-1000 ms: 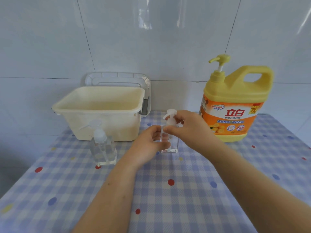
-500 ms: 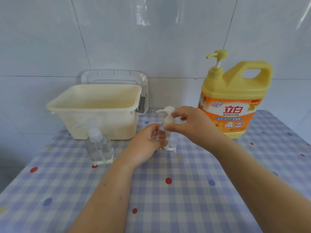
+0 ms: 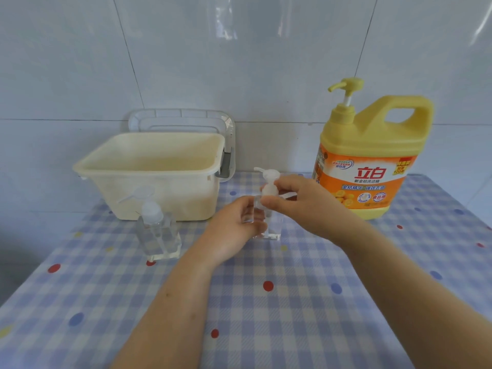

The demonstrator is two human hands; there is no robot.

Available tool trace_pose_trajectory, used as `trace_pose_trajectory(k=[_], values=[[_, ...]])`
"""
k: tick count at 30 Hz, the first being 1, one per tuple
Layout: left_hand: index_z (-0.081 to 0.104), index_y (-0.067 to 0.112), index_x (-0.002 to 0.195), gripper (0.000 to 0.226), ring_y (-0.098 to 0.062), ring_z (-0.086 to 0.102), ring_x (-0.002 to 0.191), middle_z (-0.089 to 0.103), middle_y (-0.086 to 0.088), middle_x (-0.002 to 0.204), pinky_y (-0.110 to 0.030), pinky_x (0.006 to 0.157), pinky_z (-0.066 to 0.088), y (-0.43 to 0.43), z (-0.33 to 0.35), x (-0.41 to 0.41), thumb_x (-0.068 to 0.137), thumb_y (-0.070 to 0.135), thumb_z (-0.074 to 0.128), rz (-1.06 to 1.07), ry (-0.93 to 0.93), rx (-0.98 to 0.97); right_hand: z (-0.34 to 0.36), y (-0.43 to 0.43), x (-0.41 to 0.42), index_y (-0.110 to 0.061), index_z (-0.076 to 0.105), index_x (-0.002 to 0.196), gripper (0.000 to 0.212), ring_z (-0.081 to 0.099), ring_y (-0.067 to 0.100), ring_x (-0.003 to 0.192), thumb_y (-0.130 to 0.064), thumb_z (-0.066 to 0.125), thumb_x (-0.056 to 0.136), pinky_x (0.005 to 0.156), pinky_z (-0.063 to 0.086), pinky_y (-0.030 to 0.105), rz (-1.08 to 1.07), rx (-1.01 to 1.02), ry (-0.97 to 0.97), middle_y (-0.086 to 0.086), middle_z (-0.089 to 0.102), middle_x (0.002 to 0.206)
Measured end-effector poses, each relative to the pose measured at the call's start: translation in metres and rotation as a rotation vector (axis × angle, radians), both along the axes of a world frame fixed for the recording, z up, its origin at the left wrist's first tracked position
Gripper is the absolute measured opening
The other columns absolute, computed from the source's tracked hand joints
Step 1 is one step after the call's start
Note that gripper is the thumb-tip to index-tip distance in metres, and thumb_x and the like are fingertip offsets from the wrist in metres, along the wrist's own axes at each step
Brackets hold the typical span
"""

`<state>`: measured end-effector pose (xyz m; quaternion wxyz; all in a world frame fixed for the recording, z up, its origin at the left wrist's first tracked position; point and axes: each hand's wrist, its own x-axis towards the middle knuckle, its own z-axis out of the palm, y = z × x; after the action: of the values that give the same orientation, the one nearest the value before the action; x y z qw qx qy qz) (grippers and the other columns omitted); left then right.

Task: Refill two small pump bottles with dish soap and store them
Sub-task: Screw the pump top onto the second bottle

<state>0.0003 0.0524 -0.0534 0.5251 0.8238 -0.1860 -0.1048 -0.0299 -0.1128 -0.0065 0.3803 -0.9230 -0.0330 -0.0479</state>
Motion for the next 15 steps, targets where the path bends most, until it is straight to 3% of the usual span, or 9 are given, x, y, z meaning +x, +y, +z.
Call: trace_pose_trajectory(k=[3,6,8,11,15], values=[[0.057,0.031,0.122,0.038,-0.002,0.063,0.100,0.067,0.013,0.108,-0.020,0.074,0.048,-0.001,0.000,0.000,0.087,0.018,0.064,0.001,-0.001,-0.004,-0.002,0.000,0.001,-0.023,0.069,0.112,0.036,0.052,0.001,0.107,-0.045,0.067,0.084,0.088,0.040,0.014,-0.013,-0.006,-0.089,-0.015,0.058,0.118],[0.056,0.033,0.121,0.036,0.003,0.062,0.084,0.066,0.016,0.103,-0.009,0.065,0.044,-0.002,0.002,-0.002,0.089,0.019,0.062,0.024,-0.031,0.020,-0.009,0.009,-0.002,-0.017,0.070,0.112,0.037,0.044,0.002,0.113,-0.040,0.070,0.084,0.086,0.029,0.011,-0.119,-0.065,-0.254,-0.014,0.058,0.115],[0.056,0.033,0.122,0.036,0.002,0.063,0.086,0.065,0.016,0.104,-0.012,0.069,0.046,-0.002,0.001,-0.003,0.089,0.019,0.062,0.034,-0.055,0.027,-0.013,0.014,-0.005,-0.012,0.072,0.107,0.034,0.043,0.007,0.113,-0.036,0.072,0.084,0.084,0.025,0.008,-0.176,-0.098,-0.344,-0.008,0.062,0.113],[0.058,0.033,0.121,0.036,-0.001,0.064,0.096,0.067,0.014,0.106,-0.023,0.078,0.050,-0.003,-0.002,-0.003,0.089,0.018,0.062,0.043,-0.074,0.029,-0.019,0.018,-0.006,-0.013,0.075,0.098,0.028,0.046,0.012,0.108,-0.037,0.071,0.084,0.084,0.031,0.014,-0.240,-0.134,-0.417,-0.006,0.066,0.108],[0.057,0.034,0.123,0.036,0.007,0.060,0.102,0.066,0.016,0.110,-0.021,0.084,0.049,-0.003,-0.004,-0.002,0.090,0.020,0.062,0.038,-0.090,0.044,-0.029,0.027,-0.004,-0.014,0.075,0.086,0.024,0.049,0.018,0.096,-0.038,0.070,0.083,0.081,0.045,0.033,-0.338,-0.183,-0.492,-0.004,0.069,0.099]])
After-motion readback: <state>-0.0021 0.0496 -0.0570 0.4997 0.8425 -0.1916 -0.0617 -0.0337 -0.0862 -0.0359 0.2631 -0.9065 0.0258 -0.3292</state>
